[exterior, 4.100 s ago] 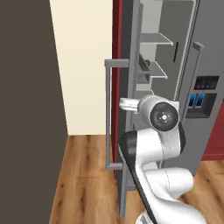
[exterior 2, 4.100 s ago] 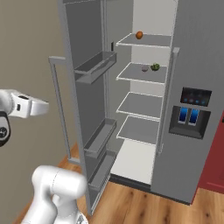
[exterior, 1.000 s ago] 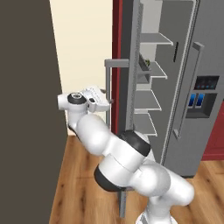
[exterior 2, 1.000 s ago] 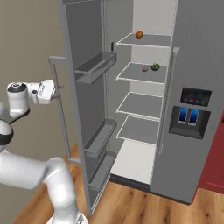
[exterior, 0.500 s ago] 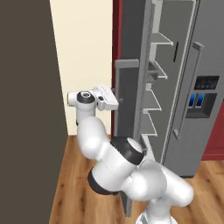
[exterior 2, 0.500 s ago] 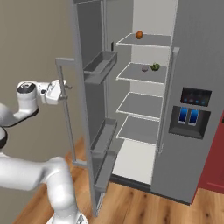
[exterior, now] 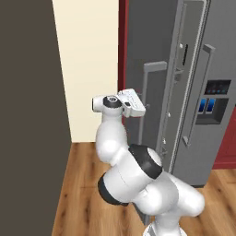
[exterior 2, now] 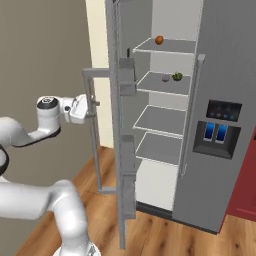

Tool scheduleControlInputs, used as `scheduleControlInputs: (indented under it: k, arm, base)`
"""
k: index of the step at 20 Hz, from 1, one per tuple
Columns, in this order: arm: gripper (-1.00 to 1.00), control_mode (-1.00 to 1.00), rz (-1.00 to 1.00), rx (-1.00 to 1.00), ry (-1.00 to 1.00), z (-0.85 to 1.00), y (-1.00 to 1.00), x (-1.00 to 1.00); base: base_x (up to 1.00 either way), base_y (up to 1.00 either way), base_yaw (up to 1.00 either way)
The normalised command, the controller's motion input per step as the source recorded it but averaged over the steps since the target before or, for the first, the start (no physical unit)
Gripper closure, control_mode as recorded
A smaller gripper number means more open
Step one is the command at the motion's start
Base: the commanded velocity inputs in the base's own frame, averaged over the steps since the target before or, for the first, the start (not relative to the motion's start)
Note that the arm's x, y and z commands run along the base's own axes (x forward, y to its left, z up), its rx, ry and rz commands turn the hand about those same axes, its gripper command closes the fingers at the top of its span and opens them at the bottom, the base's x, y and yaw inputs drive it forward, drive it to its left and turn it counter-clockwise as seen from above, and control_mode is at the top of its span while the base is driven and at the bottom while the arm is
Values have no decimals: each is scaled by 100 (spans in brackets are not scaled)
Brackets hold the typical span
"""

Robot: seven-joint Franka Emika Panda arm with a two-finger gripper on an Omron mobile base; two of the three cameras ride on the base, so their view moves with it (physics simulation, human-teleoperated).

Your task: Place the eggplant in the correct fridge rack based on whether it is a fruit or vegetable. Finally, close the fridge door.

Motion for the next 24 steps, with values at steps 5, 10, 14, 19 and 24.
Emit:
scheduleControlInputs:
  k: [5, 10, 14, 19, 24]
  arm:
    - [-100, -100, 0, 0, 0, 0, -90, 0]
    - [-100, -100, 0, 0, 0, 0, -80, 3]
    - [-100, -100, 0, 0, 0, 7, -70, 15]
    - [-100, -100, 0, 3, -4, 41, -56, 29]
    - [-100, -100, 0, 1, -7, 49, -50, 43]
  base:
    - [0, 0, 0]
    - [0, 0, 0]
    - [0, 0, 0]
    - [0, 0, 0]
    - [0, 0, 0]
